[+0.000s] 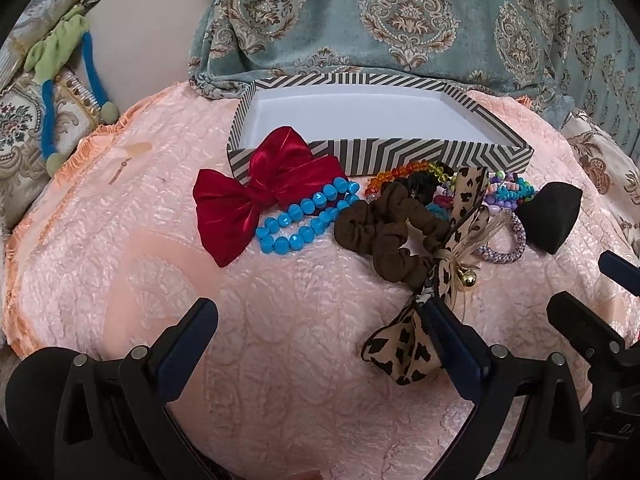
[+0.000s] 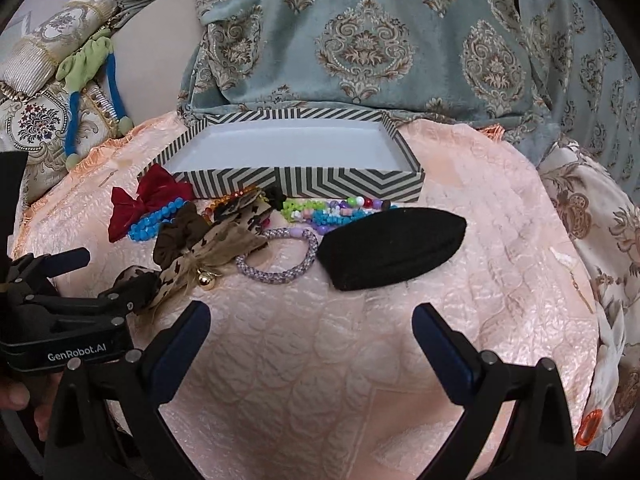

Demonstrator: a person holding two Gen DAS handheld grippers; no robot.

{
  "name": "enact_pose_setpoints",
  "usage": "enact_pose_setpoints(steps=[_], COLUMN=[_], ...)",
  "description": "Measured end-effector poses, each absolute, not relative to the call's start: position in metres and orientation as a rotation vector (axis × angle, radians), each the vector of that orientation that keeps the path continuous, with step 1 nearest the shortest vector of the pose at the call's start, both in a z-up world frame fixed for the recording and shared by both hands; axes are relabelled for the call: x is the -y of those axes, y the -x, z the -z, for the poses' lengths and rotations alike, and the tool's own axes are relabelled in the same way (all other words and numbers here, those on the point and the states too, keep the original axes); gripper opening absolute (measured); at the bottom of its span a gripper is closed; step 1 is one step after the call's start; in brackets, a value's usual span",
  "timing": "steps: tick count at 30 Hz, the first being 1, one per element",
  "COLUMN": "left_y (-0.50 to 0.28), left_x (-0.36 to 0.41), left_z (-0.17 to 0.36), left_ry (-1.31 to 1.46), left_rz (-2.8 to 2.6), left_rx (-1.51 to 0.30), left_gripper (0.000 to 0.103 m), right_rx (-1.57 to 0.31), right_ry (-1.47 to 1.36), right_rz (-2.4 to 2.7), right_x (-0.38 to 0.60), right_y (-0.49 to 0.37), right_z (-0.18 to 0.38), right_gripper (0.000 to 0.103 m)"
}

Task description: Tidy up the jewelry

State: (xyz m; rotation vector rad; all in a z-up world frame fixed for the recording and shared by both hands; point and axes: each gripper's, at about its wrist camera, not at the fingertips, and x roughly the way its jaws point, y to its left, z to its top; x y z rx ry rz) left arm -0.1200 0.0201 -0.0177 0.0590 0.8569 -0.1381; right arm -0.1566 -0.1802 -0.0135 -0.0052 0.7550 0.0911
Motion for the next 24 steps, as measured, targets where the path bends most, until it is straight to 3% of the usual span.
enact_pose_setpoints(steps=[24], left_y=[0.1201], left_x=[-0.019], left_z=[0.0195], left_ry=[-0.063], left_rz=[0.137], left_rx=[-0.86], left_gripper=[0.09], right_rx=[-0.743], right_ry=[0.001], right_rz=[-0.084], right_x=[0.179], right_y=[0.1546], right_z=[0.0136], right_gripper=[0.102])
